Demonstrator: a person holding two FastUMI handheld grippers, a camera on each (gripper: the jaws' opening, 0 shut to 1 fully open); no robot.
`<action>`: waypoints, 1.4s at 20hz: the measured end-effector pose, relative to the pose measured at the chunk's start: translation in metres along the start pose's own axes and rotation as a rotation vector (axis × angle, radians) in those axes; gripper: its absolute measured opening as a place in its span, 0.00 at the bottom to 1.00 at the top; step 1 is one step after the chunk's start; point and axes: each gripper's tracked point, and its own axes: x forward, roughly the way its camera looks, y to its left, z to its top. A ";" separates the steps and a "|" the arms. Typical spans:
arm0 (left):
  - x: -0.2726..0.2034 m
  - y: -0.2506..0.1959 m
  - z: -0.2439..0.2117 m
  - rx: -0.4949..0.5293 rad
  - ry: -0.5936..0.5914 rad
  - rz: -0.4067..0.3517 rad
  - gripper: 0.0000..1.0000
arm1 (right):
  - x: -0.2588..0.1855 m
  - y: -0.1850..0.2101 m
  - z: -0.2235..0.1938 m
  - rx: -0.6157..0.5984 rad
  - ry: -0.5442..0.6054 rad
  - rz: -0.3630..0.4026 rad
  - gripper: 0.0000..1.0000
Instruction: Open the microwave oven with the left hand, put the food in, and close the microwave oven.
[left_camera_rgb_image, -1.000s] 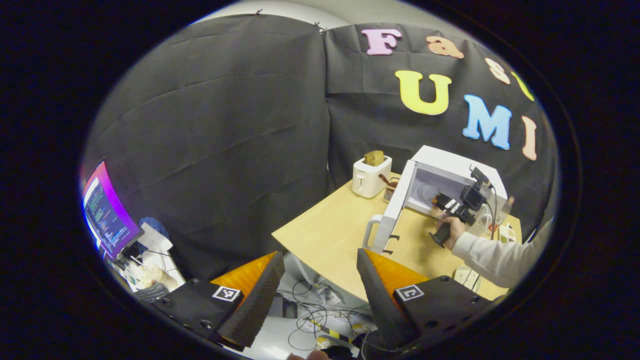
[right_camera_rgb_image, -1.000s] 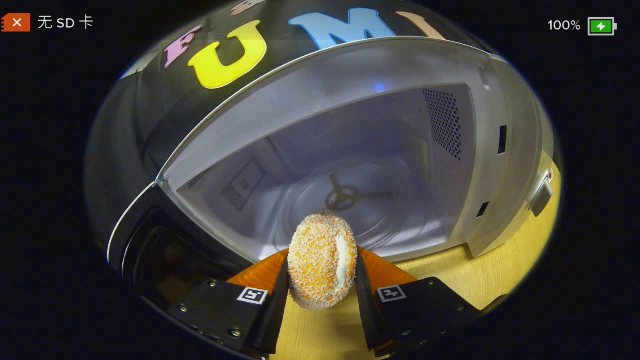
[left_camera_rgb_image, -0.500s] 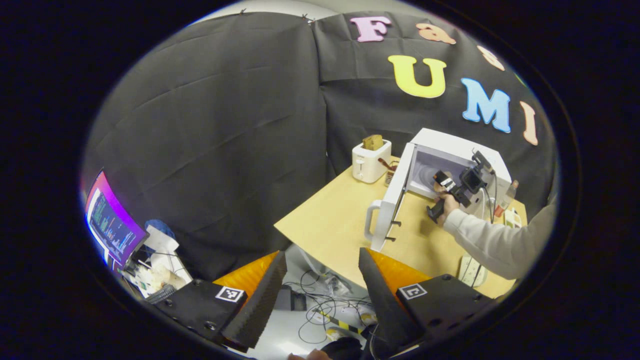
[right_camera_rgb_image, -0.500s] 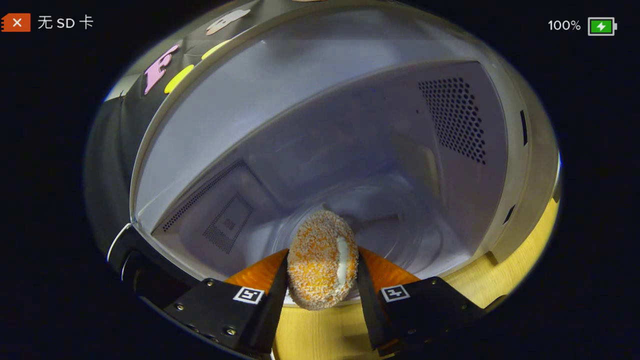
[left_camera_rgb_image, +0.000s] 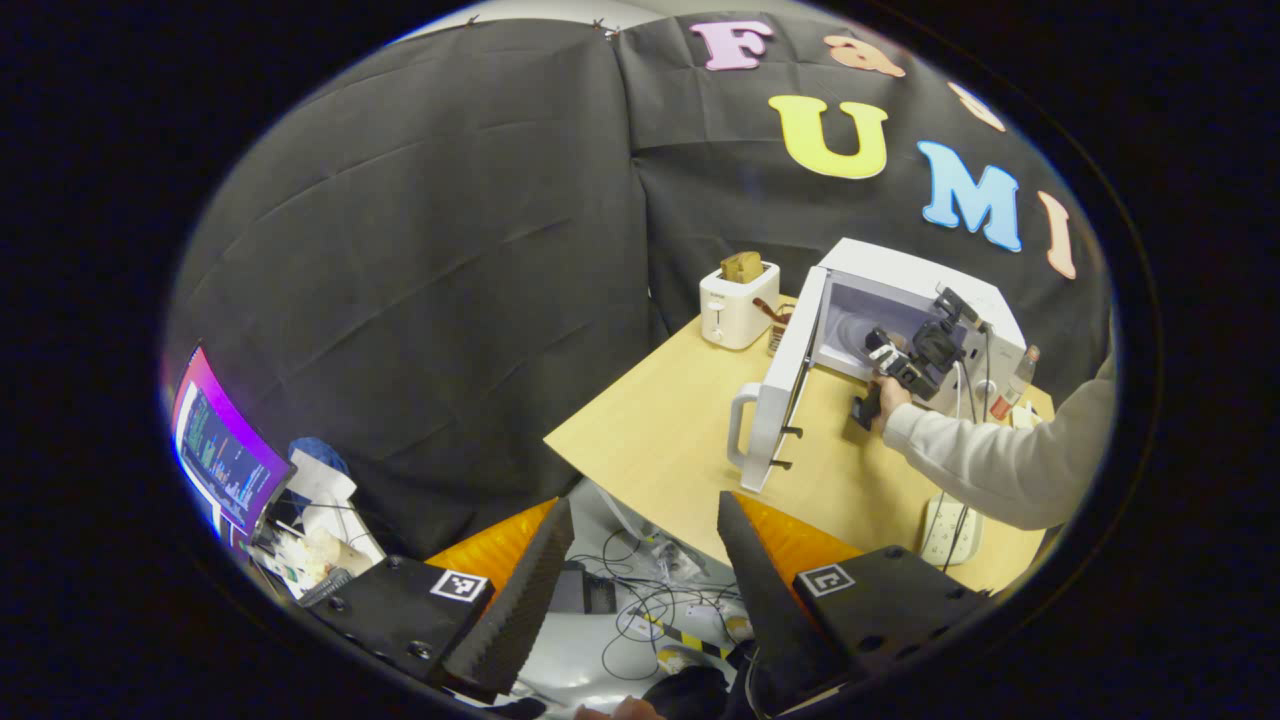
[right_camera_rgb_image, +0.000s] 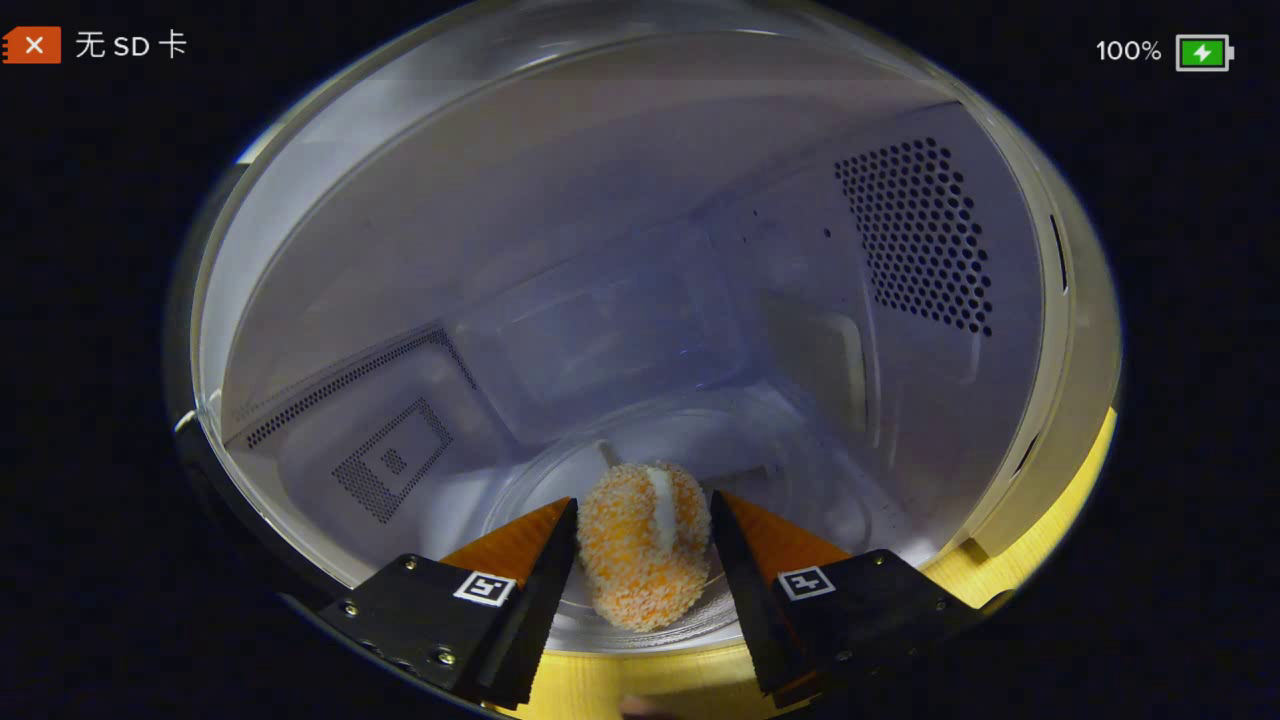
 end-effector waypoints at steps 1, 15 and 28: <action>0.002 0.001 -0.002 -0.015 0.004 -0.003 0.99 | 0.002 -0.001 0.001 -0.012 0.003 0.007 0.85; 0.049 -0.012 0.062 0.041 -0.261 -0.282 0.97 | -0.144 -0.010 0.034 -0.064 0.149 0.108 0.98; 0.222 -0.015 0.051 0.065 -0.264 -0.437 0.94 | -0.421 -0.097 0.055 -0.229 0.209 0.169 0.98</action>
